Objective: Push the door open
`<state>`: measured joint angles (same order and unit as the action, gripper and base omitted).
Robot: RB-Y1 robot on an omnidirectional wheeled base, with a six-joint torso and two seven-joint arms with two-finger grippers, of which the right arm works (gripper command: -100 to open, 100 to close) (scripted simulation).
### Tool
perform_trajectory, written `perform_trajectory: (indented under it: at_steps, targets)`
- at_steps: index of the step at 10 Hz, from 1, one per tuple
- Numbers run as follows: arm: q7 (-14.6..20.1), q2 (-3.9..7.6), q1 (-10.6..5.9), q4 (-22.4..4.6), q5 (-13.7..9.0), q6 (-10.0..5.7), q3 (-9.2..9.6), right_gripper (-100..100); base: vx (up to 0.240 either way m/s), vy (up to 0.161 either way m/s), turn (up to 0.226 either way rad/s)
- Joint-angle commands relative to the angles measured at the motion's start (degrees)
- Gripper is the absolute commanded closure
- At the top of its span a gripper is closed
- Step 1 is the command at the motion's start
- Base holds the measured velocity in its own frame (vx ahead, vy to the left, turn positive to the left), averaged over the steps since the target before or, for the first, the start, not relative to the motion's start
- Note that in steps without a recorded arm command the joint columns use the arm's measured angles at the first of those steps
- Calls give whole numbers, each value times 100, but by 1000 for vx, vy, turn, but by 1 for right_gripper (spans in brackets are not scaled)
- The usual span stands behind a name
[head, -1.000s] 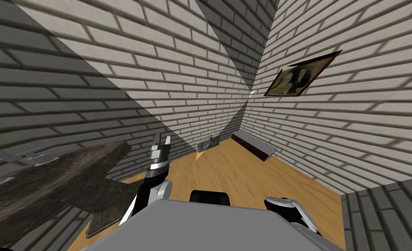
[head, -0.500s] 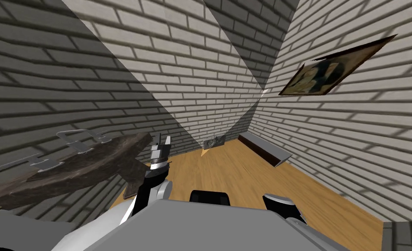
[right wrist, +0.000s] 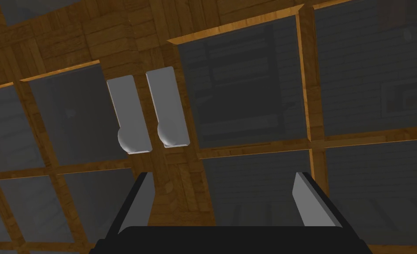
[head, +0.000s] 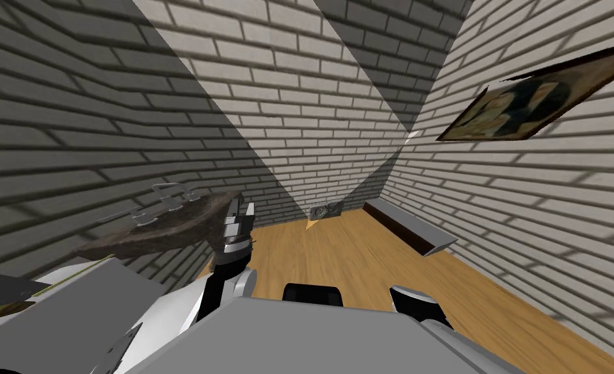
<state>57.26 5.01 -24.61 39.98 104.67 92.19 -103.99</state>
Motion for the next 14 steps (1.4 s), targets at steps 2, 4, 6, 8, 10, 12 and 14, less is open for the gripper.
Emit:
perform_trajectory:
  at_steps: [2, 4, 6, 8, 10, 12, 14]
  targets:
    - [119, -59, -103, -187, 216, 282, -257, -100, -156, 63, 251]
    - [200, -100, -179, -330, 382, 486, -455, -100, -186, 98, 280]
    - [249, -125, -225, -415, 481, 609, -573, -100, -167, 94, 176]
    - [313, -167, -281, -528, 612, 771, -741, -100, -120, 82, 180]
    - [381, -220, -336, -645, 750, 942, -925, -100, -119, 79, 169]
    - [438, -263, -381, -742, 864, 1084, -1078, -100, -66, 50, 124]
    - [460, -281, -400, -781, 910, 1141, -1140, -100, -107, 55, 163]
